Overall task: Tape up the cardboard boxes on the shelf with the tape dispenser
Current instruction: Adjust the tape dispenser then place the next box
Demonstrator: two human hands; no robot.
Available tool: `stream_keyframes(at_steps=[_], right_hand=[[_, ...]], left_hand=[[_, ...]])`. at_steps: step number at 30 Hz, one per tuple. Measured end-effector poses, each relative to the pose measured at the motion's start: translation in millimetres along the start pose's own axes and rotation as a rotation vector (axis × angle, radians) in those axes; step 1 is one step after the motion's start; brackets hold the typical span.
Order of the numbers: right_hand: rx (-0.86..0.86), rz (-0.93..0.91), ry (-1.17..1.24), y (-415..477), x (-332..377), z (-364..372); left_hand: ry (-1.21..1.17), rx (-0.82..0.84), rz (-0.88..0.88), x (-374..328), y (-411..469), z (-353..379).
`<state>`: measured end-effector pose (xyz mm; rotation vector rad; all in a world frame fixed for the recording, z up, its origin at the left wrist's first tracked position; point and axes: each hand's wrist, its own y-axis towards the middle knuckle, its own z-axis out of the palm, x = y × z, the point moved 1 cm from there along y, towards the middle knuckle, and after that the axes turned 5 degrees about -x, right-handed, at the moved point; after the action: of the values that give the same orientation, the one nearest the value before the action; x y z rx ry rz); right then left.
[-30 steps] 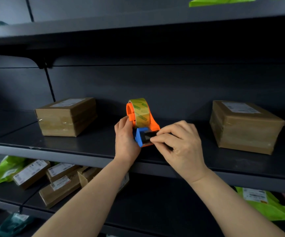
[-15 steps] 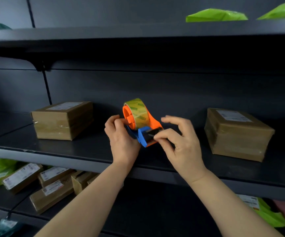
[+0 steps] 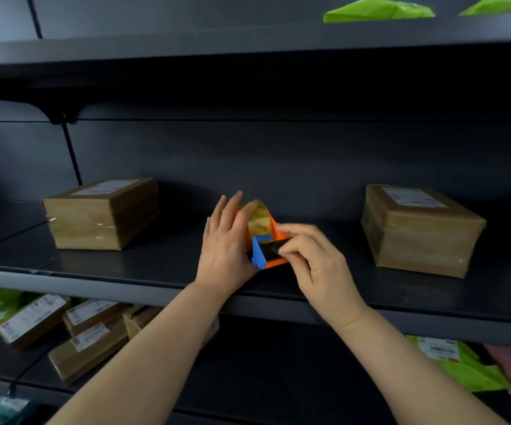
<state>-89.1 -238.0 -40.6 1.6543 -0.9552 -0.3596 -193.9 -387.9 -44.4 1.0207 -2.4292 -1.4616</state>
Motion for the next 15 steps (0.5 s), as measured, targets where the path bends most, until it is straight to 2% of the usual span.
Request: stream_keyframes(at_steps=[5, 10, 15], right_hand=[[-0.041, 0.009, 0.002, 1, -3, -2], [-0.071, 0.004, 0.017, 8, -4, -3], [-0.075, 0.045, 0.073, 11, -6, -3]], left_hand=[[-0.076, -0.092, -0.022, -4, 0, 1], [-0.032, -0.173, -0.054, -4, -1, 2], [-0.053, -0.181, -0.056, -3, -1, 2]])
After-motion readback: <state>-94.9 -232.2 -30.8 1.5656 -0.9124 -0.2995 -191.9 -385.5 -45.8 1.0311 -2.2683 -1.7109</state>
